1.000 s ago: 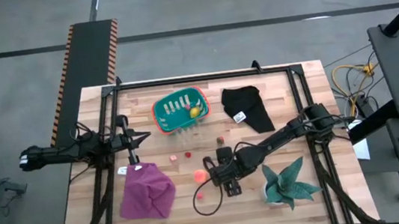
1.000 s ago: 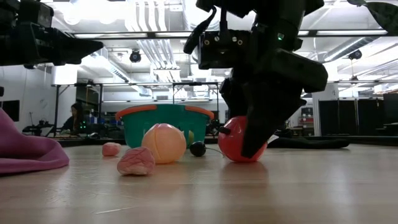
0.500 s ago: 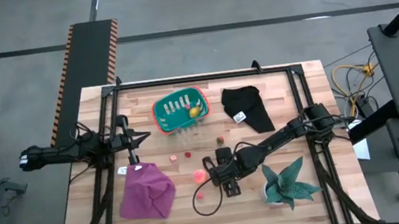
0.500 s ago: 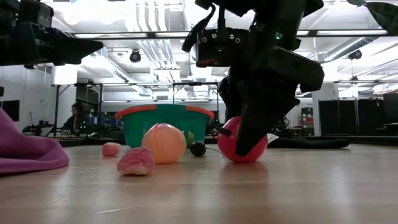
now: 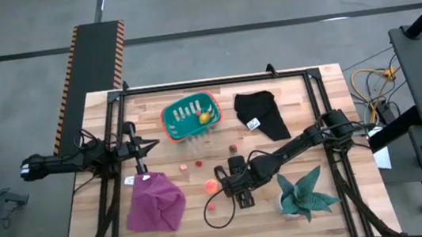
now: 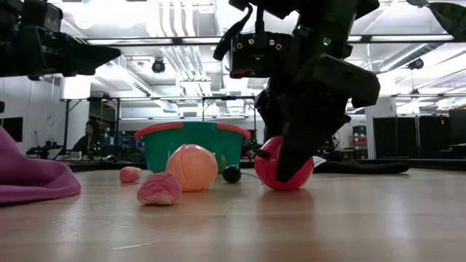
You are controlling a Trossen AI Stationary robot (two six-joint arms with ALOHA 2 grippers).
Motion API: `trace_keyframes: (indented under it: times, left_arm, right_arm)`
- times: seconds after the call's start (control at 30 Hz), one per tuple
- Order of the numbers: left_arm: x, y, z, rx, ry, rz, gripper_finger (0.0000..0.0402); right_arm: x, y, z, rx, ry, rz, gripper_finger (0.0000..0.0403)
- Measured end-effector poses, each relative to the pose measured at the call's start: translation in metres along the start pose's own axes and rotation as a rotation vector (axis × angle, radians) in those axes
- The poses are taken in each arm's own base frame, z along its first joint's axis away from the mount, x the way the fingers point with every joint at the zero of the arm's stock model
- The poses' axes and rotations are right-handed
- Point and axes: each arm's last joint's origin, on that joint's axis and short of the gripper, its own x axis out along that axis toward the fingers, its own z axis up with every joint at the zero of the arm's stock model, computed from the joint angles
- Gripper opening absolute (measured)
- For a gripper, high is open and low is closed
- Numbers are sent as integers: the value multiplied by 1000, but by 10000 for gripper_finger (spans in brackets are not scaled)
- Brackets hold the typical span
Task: Pick and placing Produce into tupperware
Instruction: Put the red apple into the basket
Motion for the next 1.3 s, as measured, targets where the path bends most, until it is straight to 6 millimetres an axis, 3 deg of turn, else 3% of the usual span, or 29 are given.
trace_keyframes:
  times: [0.27,0.5,0.7,0.97,1.3]
  left_arm:
    - [0,0,0,0,0,1,2]
    - [0,0,0,0,0,1,2]
    - [0,0,0,0,0,1,2]
    - [0,0,0,6,-3,2,2]
    - [0,0,0,6,-3,2,2]
  right_arm:
    - [-7,0,3,12,2,18,271]
    - [-31,-7,12,26,-76,27,268]
    - [-60,-28,30,31,-234,24,267]
    - [-83,-75,58,3,-353,-46,266]
    - [-107,-161,74,78,-476,-183,265]
